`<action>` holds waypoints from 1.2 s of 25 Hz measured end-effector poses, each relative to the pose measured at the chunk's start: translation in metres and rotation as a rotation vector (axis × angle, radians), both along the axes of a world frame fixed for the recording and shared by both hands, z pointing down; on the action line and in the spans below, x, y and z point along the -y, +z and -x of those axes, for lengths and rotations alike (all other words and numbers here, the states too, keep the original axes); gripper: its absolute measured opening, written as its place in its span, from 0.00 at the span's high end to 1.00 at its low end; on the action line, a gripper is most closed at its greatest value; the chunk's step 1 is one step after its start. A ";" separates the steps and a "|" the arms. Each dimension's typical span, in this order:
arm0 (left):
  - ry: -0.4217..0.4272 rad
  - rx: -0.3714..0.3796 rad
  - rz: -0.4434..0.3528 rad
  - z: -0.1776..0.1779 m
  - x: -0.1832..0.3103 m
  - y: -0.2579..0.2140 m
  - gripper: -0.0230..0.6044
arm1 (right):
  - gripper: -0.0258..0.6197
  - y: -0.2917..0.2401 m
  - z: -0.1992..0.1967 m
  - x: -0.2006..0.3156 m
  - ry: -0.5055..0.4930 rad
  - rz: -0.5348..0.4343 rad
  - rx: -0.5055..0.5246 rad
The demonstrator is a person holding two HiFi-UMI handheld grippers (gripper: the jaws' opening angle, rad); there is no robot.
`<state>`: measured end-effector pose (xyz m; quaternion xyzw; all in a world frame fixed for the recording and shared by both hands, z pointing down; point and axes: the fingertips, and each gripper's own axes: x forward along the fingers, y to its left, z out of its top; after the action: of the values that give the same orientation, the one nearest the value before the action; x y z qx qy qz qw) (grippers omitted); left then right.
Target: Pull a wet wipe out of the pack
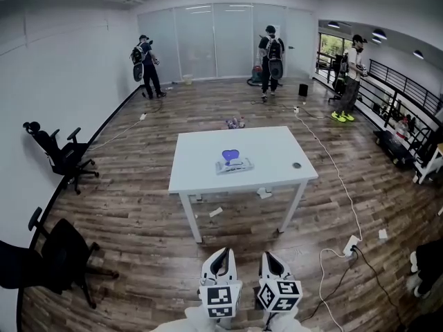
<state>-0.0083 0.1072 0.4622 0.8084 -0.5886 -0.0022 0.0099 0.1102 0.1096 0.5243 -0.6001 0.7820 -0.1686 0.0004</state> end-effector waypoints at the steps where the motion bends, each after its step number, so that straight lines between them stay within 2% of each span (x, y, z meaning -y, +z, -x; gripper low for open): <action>1: 0.000 -0.001 0.001 0.000 0.003 0.001 0.94 | 0.95 0.000 0.001 0.002 -0.003 -0.001 -0.001; 14: 0.013 -0.019 -0.009 0.001 0.059 0.002 0.94 | 0.95 0.001 0.004 0.054 0.007 -0.009 -0.015; 30: 0.027 -0.035 0.019 0.009 0.141 0.005 0.94 | 0.95 0.009 0.010 0.129 0.036 0.025 -0.017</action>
<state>-0.0177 -0.0334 0.4674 0.8160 -0.5773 -0.0109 0.0278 0.0998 -0.0196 0.5330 -0.6154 0.7689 -0.1734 -0.0106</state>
